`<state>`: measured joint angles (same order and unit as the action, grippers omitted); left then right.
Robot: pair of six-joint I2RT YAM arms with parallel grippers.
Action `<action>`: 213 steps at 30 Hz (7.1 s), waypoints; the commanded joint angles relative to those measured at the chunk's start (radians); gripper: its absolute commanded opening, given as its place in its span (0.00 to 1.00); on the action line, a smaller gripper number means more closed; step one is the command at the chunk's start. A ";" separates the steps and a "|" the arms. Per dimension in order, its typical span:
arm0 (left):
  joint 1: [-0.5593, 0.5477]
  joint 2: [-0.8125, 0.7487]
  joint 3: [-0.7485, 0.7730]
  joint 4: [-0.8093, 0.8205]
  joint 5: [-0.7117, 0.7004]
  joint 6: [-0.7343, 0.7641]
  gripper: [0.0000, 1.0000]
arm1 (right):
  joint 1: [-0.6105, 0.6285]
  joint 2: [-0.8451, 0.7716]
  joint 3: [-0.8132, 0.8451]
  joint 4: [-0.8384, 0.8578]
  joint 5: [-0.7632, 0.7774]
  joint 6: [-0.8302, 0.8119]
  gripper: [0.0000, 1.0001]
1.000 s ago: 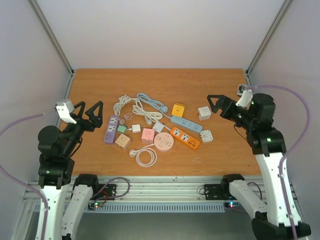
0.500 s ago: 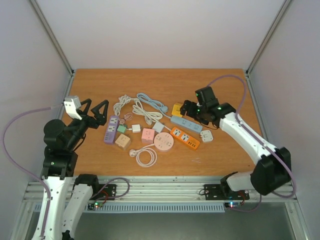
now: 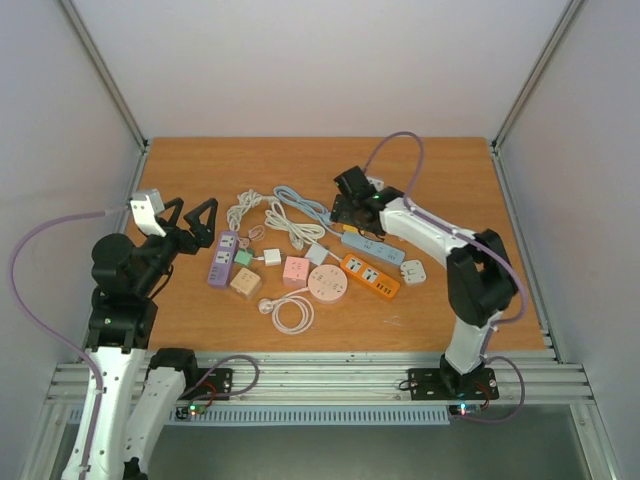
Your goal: Insert the plug
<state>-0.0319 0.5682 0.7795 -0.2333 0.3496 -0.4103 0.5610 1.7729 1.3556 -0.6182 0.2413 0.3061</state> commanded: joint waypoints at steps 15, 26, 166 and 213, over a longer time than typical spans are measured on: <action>0.006 -0.008 -0.019 0.047 -0.033 0.028 0.99 | 0.044 0.262 0.184 -0.048 0.208 -0.023 0.78; 0.006 0.002 -0.020 0.044 -0.038 0.030 0.99 | 0.042 0.202 0.165 -0.027 0.230 -0.072 0.54; -0.200 0.495 -0.105 0.382 0.445 -0.849 0.97 | 0.140 -0.417 -0.234 0.410 -0.517 0.365 0.41; -0.152 0.364 0.177 -0.396 -0.159 -0.008 0.99 | -0.034 -0.028 -0.037 -0.197 -0.005 -0.041 0.41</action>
<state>-0.1921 0.9356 0.9665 -0.6693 0.2005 -0.4355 0.5308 1.7176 1.2865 -0.7845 0.2173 0.2119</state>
